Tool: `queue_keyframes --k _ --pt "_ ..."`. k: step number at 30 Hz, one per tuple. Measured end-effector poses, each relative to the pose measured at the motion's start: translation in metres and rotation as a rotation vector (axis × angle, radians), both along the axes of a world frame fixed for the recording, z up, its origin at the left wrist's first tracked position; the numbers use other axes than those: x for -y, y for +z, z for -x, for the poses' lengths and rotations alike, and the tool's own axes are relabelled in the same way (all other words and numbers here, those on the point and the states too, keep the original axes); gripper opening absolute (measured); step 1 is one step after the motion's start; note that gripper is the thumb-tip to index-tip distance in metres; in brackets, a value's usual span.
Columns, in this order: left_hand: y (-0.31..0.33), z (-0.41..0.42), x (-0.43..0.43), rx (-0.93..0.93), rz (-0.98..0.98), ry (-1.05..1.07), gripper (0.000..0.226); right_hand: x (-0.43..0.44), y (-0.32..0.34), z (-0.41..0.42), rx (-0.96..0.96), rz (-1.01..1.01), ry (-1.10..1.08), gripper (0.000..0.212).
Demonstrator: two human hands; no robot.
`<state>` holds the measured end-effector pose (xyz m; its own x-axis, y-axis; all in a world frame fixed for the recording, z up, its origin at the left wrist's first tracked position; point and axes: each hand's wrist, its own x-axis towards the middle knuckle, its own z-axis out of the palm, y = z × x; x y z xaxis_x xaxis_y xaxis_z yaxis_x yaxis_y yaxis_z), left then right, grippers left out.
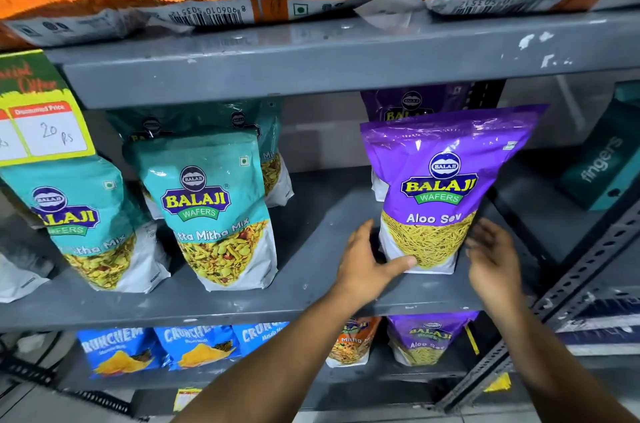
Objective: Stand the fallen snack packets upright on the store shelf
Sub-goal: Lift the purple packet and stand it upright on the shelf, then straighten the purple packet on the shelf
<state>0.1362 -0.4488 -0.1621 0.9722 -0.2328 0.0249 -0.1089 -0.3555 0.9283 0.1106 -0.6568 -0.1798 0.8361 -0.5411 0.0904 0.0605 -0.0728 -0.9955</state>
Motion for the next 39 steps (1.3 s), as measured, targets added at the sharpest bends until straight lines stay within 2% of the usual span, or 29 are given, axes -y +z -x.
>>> queue_keyframes --k 2,3,6,8,10,12,13,15,16,18,20,22,24,26,28,29,30,31,32,33,34,36,37,39 --pt "0.004 0.021 -0.018 0.037 0.092 0.071 0.089 -0.012 0.010 0.022 0.078 0.019 -0.184 0.050" --pt "0.004 0.034 -0.032 0.093 0.147 0.128 0.077 -0.021 0.013 0.038 0.098 0.060 -0.203 0.050" --pt "0.004 0.068 -0.091 0.320 0.264 0.460 0.041 -0.069 0.012 0.074 0.134 0.143 0.045 0.054" --pt "0.004 0.074 -0.141 0.387 0.349 0.718 0.036 -0.108 0.008 0.077 0.154 0.224 0.273 0.046" --pt "0.011 0.066 -0.186 0.364 0.409 0.812 0.037 -0.146 0.008 0.062 0.157 0.326 0.441 0.049" --pt "0.013 0.043 -0.219 0.264 0.424 0.768 0.031 -0.187 0.014 0.036 0.054 0.322 0.580 0.057" --pt "0.011 0.029 -0.232 0.188 0.425 0.707 0.034 -0.206 0.016 0.023 -0.020 0.318 0.633 0.068" --pt "0.008 0.004 -0.242 0.032 0.462 0.541 0.054 -0.239 0.016 -0.003 -0.139 0.320 0.713 0.091" --pt "0.005 -0.004 -0.241 -0.008 0.445 0.489 0.060 -0.249 0.014 -0.013 -0.179 0.313 0.732 0.095" --pt "-0.005 -0.010 -0.239 -0.002 0.320 0.455 0.058 -0.261 0.005 -0.022 -0.193 0.283 0.735 0.078" --pt "-0.002 -0.006 -0.228 0.013 0.302 0.459 0.051 -0.264 -0.005 -0.022 -0.143 0.256 0.663 0.047" --pt "0.009 0.004 -0.223 0.027 0.263 0.371 0.041 -0.263 -0.006 -0.017 -0.087 0.210 0.590 0.033" --pt "0.016 0.008 -0.227 0.025 0.180 0.288 0.044 -0.263 -0.001 -0.017 -0.072 0.164 0.625 0.035" --pt "0.012 0.006 -0.233 -0.007 0.239 0.282 0.056 -0.266 0.005 -0.014 -0.056 0.149 0.627 0.044" --pt "0.020 0.019 -0.244 -0.026 0.284 0.331 0.088 -0.274 0.007 -0.002 0.042 0.245 0.426 0.060" --pt "0.016 0.030 -0.256 0.017 0.293 0.367 0.092 -0.281 0.009 0.010 0.091 0.352 0.259 0.063" --pt "0.016 0.043 -0.270 0.082 0.318 0.393 0.078 -0.292 0.010 0.021 0.145 0.445 0.130 0.060" --pt "0.015 0.057 -0.287 0.181 0.305 0.418 0.055 -0.304 0.013 0.033 0.179 0.509 0.102 0.054" --pt "0.016 0.072 -0.307 0.290 0.320 0.477 0.037 -0.321 0.017 0.043 0.208 0.521 0.177 0.049" --pt "0.010 0.072 -0.334 0.384 0.325 0.580 0.031 -0.344 0.020 0.048 0.195 0.493 0.327 0.046" --pt "0.012 0.066 -0.360 0.407 0.340 0.699 0.037 -0.367 0.021 0.050 0.140 0.471 0.494 0.046" --pt "0.015 0.029 -0.412 0.269 0.408 0.935 0.060 -0.408 0.022 0.038 0.027 0.504 0.688 0.058" --pt "0.016 0.009 -0.433 0.174 0.460 0.946 0.063 -0.427 0.022 0.026 -0.013 0.487 0.704 0.069" --pt "0.017 -0.020 -0.457 0.038 0.505 0.729 0.061 -0.460 0.024 -0.002 -0.120 0.367 0.703 0.087"
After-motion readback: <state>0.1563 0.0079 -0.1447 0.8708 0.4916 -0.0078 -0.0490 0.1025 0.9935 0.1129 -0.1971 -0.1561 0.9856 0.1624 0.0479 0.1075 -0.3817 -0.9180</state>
